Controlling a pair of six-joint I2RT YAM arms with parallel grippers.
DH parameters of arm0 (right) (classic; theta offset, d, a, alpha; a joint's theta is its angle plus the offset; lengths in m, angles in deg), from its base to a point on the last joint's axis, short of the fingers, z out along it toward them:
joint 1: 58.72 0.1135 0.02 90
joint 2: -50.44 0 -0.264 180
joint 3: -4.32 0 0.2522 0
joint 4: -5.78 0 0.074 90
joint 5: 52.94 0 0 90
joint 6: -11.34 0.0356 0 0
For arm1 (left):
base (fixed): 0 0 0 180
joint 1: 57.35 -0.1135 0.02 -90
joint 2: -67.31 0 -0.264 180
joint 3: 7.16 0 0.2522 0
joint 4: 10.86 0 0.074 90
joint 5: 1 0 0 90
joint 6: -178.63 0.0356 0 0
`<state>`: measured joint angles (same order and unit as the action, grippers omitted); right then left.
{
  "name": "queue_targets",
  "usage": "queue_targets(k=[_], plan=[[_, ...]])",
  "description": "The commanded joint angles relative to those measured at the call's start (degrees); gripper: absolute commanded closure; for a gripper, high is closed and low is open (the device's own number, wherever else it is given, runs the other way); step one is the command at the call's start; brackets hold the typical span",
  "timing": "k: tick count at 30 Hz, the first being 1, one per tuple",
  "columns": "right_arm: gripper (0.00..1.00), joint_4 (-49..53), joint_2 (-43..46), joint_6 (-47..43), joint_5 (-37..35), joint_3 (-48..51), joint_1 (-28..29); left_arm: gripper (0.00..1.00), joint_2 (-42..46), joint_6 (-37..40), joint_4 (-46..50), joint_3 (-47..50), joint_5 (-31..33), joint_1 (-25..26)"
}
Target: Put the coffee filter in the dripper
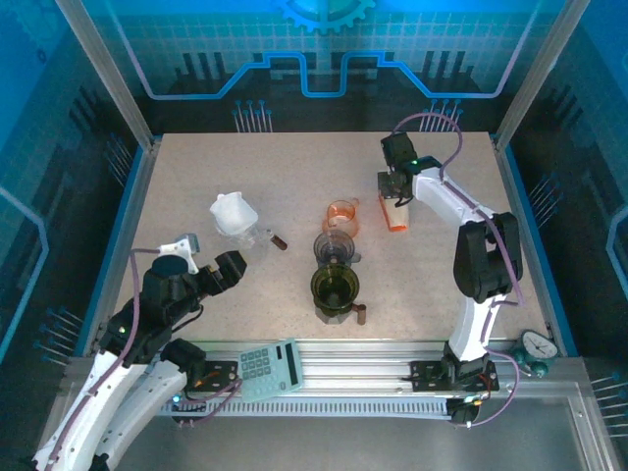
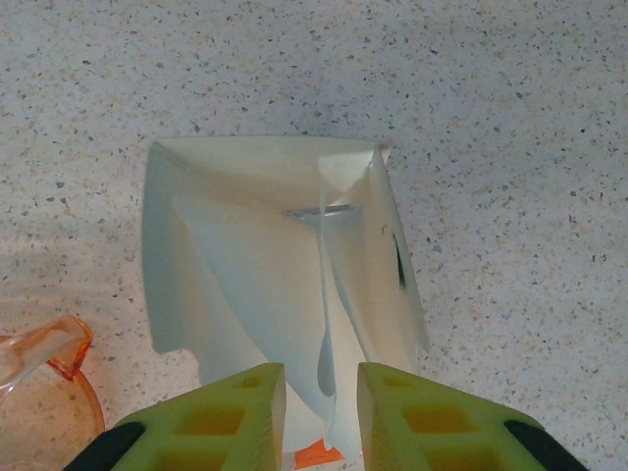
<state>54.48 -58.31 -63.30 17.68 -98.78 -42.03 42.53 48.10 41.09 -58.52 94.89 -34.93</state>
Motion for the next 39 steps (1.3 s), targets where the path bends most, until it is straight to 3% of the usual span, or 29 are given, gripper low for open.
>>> queue_targets(k=[1,20,27,30,39], plan=[[0.75,0.65,-1.25,-0.23,-0.83,-2.5,-0.69,0.01,-0.38,0.07,-1.12,0.6,-0.95,0.4],[0.82,1.43,-3.7,0.42,-2.07,-4.35,-0.97,0.01,-0.6,-0.08,-1.25,0.53,-0.98,0.4],[0.93,1.71,-4.28,0.38,-2.67,-4.97,-0.98,0.01,-0.63,-0.2,-1.17,0.6,-1.1,0.44],[1.0,1.3,-3.44,0.54,-2.95,-4.57,-1.04,0.01,-0.63,-0.21,-1.11,0.61,-1.14,0.4],[1.0,-1.12,3.15,0.88,-1.72,-0.09,-0.7,0.01,-1.02,0.1,-1.69,0.44,-1.79,0.39]])
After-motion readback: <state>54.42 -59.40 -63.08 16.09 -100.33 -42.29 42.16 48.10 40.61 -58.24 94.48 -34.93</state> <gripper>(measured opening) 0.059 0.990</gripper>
